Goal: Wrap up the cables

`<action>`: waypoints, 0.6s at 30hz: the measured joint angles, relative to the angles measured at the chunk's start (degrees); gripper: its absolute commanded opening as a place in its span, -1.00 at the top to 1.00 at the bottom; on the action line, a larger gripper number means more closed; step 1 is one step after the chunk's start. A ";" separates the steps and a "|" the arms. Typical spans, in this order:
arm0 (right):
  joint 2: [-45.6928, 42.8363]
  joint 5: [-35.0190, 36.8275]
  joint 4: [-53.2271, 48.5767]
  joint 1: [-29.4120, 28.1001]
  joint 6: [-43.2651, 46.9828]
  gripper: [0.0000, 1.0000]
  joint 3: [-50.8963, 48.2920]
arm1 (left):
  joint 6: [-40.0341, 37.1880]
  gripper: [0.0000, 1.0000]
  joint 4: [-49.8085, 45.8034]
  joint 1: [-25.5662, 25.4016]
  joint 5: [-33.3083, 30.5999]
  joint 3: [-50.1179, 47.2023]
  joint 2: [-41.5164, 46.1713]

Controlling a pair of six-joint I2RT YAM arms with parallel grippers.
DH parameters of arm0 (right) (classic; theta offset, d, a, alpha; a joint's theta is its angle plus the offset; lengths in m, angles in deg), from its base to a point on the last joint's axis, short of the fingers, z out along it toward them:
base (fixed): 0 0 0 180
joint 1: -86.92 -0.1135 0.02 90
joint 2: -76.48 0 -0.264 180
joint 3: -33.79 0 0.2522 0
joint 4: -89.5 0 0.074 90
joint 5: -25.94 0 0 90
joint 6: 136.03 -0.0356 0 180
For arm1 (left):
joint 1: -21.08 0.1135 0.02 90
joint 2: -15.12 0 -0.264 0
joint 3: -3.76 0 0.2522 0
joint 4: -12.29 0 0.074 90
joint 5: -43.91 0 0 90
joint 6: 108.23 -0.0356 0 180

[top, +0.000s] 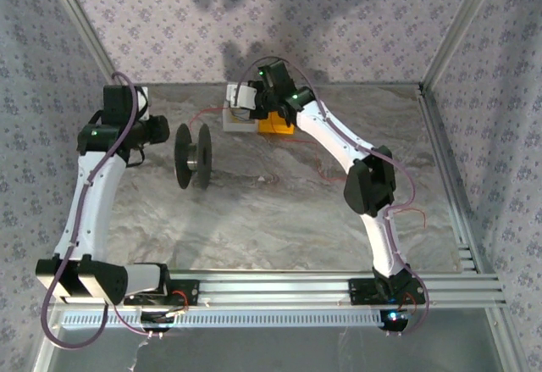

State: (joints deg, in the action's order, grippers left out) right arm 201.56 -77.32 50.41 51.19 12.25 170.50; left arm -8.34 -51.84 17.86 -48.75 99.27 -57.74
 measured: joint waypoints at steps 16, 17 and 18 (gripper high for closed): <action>3.87 8.87 6.19 -4.96 4.35 1.00 -2.38 | 0.22 0.13 5.77 0.24 6.27 -5.88 -2.82; 3.87 9.29 6.45 -5.09 4.46 1.00 -2.40 | 0.20 0.13 6.19 0.24 6.36 -6.03 -2.84; 3.87 9.66 6.95 -5.20 4.63 1.00 -2.45 | 0.22 0.13 6.71 0.24 6.56 -6.27 -2.86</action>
State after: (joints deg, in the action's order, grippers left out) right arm 205.43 -67.66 57.37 45.99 16.88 168.06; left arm -8.12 -45.13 18.10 -42.19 93.00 -60.61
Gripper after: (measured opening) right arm 0.083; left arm 0.438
